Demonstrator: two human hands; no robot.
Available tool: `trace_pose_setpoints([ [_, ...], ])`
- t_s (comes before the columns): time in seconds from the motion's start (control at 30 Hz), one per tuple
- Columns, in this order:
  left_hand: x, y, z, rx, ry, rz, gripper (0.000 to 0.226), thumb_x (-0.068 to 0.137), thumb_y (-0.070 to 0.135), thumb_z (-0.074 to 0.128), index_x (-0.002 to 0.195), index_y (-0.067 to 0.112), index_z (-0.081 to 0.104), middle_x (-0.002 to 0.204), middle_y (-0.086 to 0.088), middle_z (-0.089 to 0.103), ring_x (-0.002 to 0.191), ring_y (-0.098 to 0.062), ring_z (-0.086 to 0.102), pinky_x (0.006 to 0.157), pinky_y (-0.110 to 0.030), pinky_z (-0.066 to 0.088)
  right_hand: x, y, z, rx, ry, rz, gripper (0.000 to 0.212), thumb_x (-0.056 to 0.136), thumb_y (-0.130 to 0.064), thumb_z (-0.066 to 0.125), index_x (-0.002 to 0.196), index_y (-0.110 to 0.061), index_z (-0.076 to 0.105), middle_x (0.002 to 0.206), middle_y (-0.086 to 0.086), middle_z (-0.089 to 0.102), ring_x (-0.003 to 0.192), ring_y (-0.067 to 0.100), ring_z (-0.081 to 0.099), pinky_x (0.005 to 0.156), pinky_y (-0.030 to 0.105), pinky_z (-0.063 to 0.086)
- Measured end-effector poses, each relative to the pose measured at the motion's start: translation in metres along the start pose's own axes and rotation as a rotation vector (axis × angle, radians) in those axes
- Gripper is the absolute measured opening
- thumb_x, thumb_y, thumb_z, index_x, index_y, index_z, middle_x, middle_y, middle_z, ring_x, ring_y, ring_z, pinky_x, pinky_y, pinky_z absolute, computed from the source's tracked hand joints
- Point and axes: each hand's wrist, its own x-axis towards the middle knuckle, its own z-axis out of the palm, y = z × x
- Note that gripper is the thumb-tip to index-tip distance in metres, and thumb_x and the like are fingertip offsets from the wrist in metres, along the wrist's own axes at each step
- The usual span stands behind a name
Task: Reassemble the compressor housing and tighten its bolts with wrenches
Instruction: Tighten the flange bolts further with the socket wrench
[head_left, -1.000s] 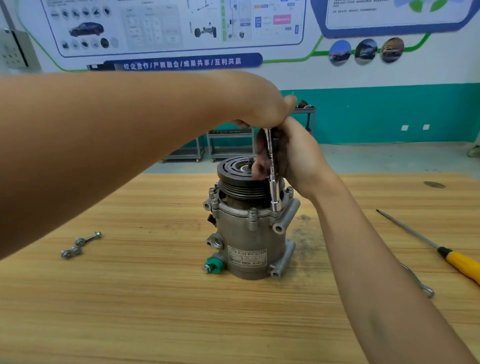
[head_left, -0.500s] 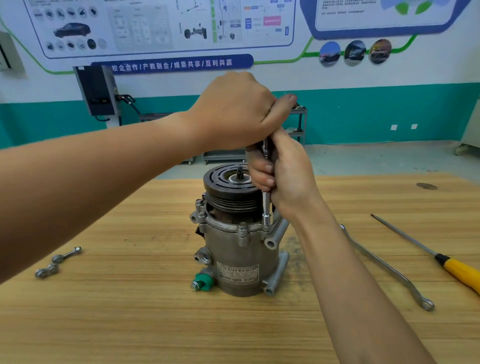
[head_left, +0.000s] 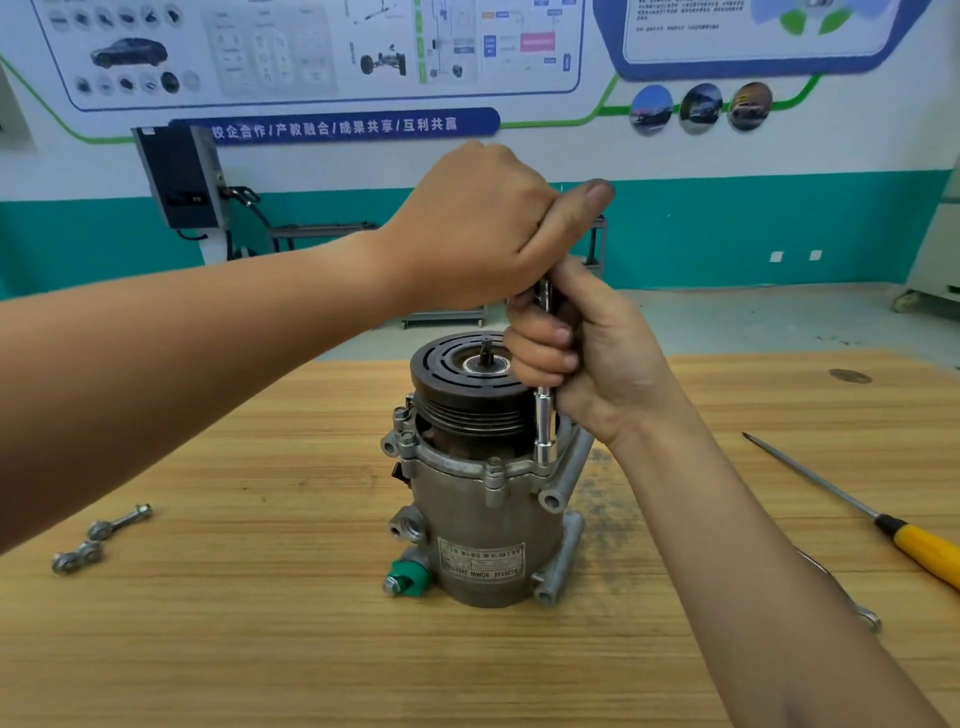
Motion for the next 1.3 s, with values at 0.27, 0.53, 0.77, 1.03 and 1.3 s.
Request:
trace_pose_setpoints([
  [0.27,0.001,-0.005,0.005,-0.159,0.134,0.166,0.040,0.093,0.017,0.030,0.053,0.013,0.035,0.048,-0.004,0.027,0.042,-0.018,0.026,0.048,-0.030,0.017,-0.004,0.013,0.010,-0.074,0.202,-0.202,0.038,0.093,-0.032,0.047,0.059,-0.018,0.056,0.040,-0.011,0.035,0.030,-0.001,0.028,0.031,0.011,0.024],
  [0.53,-0.001,-0.006,-0.009,0.128,-0.038,0.147,0.051,0.088,0.044,0.009,0.058,0.012,0.036,0.053,-0.005,0.035,0.047,-0.023,0.028,0.051,-0.029,0.010,-0.016,0.002,0.025,-0.480,0.358,-0.217,0.039,0.100,-0.025,0.041,0.065,-0.018,0.056,0.045,-0.007,0.049,0.041,0.006,0.048,0.042,0.015,0.042],
  [0.77,0.011,-0.030,-0.067,0.081,0.077,0.197,0.022,0.101,0.007,0.017,0.086,0.004,0.034,0.054,-0.023,0.047,0.045,-0.020,0.036,0.053,-0.025,0.039,-0.012,-0.040,0.058,-0.665,0.248,-0.315,0.026,0.101,-0.025,0.038,0.086,-0.022,0.060,0.048,-0.007,0.053,0.042,0.007,0.048,0.044,0.018,0.042],
  [1.03,-0.057,0.004,-0.039,-0.284,0.179,-0.353,0.049,0.085,0.049,0.023,0.097,0.010,0.052,0.087,-0.002,0.055,0.079,-0.017,0.049,0.065,-0.020,0.038,-0.076,-0.003,0.001,-1.011,0.568,-0.376,0.022,0.097,-0.025,0.049,0.082,-0.026,0.066,0.047,-0.011,0.048,0.043,0.002,0.042,0.043,0.015,0.032],
  [1.3,-0.194,0.020,0.038,-0.467,0.163,-0.988,0.029,0.096,0.031,0.041,0.121,0.016,0.047,0.112,-0.001,0.054,0.101,-0.015,0.051,0.077,-0.026,0.037,-0.140,0.046,-0.125,-1.788,0.795,0.549,0.026,0.097,-0.020,0.042,0.101,-0.007,0.064,0.092,0.013,0.067,0.091,0.033,0.061,0.062,0.029,0.034],
])
